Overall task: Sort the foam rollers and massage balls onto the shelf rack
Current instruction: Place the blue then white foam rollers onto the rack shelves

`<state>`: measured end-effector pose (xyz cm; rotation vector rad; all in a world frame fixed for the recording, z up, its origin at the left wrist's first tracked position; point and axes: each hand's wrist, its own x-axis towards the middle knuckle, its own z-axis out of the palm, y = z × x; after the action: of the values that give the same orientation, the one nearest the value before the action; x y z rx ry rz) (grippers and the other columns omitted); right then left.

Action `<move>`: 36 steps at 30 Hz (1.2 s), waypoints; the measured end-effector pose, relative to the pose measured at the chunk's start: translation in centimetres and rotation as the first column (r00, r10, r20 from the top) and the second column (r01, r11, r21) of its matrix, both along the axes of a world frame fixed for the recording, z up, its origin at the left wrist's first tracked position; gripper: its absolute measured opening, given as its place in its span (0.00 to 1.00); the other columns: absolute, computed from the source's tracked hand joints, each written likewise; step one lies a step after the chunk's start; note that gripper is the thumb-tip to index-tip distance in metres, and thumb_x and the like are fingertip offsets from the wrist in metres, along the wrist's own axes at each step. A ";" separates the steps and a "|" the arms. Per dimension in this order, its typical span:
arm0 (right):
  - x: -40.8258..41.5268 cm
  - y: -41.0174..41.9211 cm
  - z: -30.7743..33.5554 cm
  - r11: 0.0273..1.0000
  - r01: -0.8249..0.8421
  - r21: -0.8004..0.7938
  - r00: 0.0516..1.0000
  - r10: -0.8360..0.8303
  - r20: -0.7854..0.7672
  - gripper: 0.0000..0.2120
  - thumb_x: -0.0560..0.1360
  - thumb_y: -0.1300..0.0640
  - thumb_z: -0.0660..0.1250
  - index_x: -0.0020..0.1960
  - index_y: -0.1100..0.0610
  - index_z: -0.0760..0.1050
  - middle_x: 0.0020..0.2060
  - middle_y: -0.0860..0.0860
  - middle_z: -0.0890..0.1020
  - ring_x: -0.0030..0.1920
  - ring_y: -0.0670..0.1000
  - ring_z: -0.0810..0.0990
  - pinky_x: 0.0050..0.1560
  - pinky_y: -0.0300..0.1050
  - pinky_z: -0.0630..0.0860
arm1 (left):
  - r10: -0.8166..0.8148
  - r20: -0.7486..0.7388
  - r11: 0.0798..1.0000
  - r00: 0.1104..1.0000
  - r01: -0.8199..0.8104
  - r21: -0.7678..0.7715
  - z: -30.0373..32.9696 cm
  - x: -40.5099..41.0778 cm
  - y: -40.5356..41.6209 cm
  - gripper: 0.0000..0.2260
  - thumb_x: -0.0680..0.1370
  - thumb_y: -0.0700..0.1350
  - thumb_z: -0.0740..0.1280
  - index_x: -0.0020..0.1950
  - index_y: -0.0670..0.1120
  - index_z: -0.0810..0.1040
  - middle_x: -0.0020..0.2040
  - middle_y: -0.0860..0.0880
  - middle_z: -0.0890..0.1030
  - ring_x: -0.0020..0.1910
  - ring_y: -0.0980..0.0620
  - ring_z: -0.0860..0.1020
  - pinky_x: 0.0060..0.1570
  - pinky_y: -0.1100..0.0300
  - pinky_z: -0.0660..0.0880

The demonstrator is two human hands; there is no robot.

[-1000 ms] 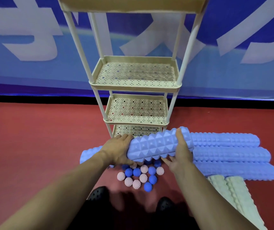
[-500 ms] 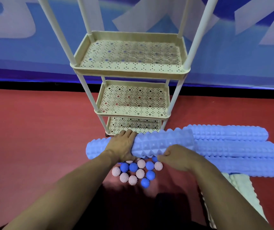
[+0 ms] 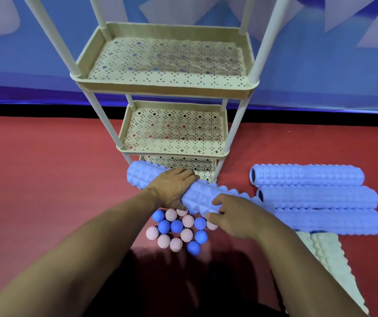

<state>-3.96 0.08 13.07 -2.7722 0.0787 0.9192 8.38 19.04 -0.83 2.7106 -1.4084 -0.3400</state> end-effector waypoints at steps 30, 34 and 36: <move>-0.1 -0.2 -2.4 0.977 0.121 0.175 0.989 -0.104 -0.105 0.16 0.80 0.42 0.61 0.64 0.46 0.71 0.60 0.45 0.79 0.59 0.52 0.78 0.58 0.48 0.74 | 0.080 -0.099 0.997 0.992 -0.079 0.017 -4.7 7.7 0.4 0.38 0.67 0.57 0.77 0.73 0.45 0.70 0.55 0.45 0.82 0.51 0.42 0.81 0.51 0.53 0.78; 0.1 0.2 -2.9 0.977 0.131 0.165 0.990 -0.119 -0.081 0.18 0.79 0.39 0.59 0.65 0.46 0.70 0.63 0.46 0.78 0.62 0.53 0.76 0.59 0.49 0.73 | 0.018 0.086 1.000 0.996 -0.018 0.008 -4.6 8.3 2.0 0.39 0.61 0.57 0.80 0.68 0.43 0.76 0.53 0.44 0.84 0.50 0.41 0.83 0.54 0.51 0.78; 0.3 0.5 -3.0 0.977 0.130 0.170 0.991 -0.124 -0.047 0.18 0.80 0.38 0.58 0.64 0.46 0.70 0.62 0.45 0.77 0.62 0.52 0.76 0.57 0.48 0.72 | 0.019 0.090 1.000 0.996 -0.021 0.023 -4.5 8.7 2.6 0.39 0.61 0.60 0.78 0.68 0.45 0.76 0.56 0.45 0.83 0.54 0.41 0.81 0.57 0.51 0.77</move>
<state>-3.70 0.56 10.06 -2.5595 0.1723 0.8989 17.05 21.68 -5.38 2.7896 -1.4069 -0.2377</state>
